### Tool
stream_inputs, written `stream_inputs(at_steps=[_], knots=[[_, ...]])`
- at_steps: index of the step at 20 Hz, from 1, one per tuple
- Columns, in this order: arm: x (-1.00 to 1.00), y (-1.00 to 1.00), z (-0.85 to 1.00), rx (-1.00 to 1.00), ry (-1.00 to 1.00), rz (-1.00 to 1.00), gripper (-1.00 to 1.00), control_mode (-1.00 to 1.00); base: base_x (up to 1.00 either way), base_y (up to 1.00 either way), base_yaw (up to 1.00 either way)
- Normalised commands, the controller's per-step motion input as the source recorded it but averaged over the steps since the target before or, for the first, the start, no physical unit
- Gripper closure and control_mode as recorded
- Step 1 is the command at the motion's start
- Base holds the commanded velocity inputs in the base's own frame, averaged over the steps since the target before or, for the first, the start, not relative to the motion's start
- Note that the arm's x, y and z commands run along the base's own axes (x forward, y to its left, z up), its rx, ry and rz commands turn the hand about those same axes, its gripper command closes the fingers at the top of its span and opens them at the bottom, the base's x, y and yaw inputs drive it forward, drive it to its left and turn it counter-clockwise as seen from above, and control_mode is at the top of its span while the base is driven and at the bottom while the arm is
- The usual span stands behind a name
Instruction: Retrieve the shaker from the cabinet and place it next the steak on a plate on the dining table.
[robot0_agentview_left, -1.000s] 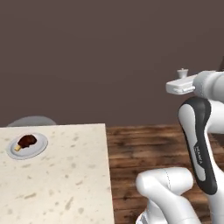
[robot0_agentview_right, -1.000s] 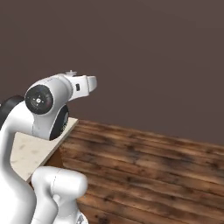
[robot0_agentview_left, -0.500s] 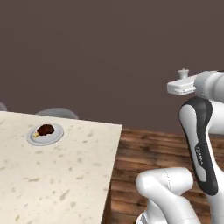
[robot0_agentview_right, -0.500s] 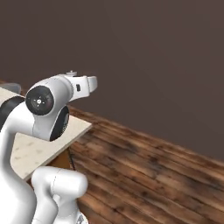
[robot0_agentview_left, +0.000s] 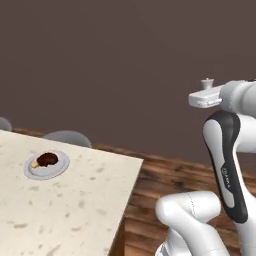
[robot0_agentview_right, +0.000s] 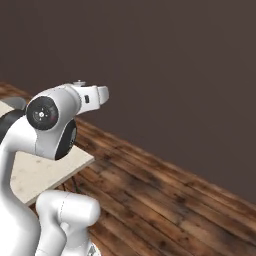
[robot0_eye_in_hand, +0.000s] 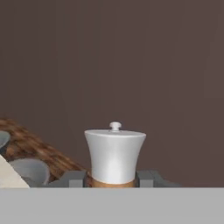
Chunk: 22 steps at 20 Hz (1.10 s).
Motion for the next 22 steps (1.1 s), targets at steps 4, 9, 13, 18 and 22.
stream_inputs(at_steps=[4, 9, 13, 18, 22], knots=[[0.00, 0.00, 0.00, 0.00, 0.00, 0.00, 1.00, 1.00, 1.00, -0.84, 0.15], [0.00, 0.00, 0.00, 0.00, 0.00, 0.00, 1.00, 1.00, 1.00, -0.73, 0.18], [0.00, 0.00, 0.00, 0.00, 0.00, 0.00, 1.00, 1.00, 1.00, -0.45, 0.35], [0.00, 0.00, 0.00, 0.00, 0.00, 0.00, 1.00, 1.00, 1.00, -0.30, 0.51], [0.00, 0.00, 0.00, 0.00, 0.00, 0.00, 1.00, 1.00, 0.95, -0.25, 0.62]])
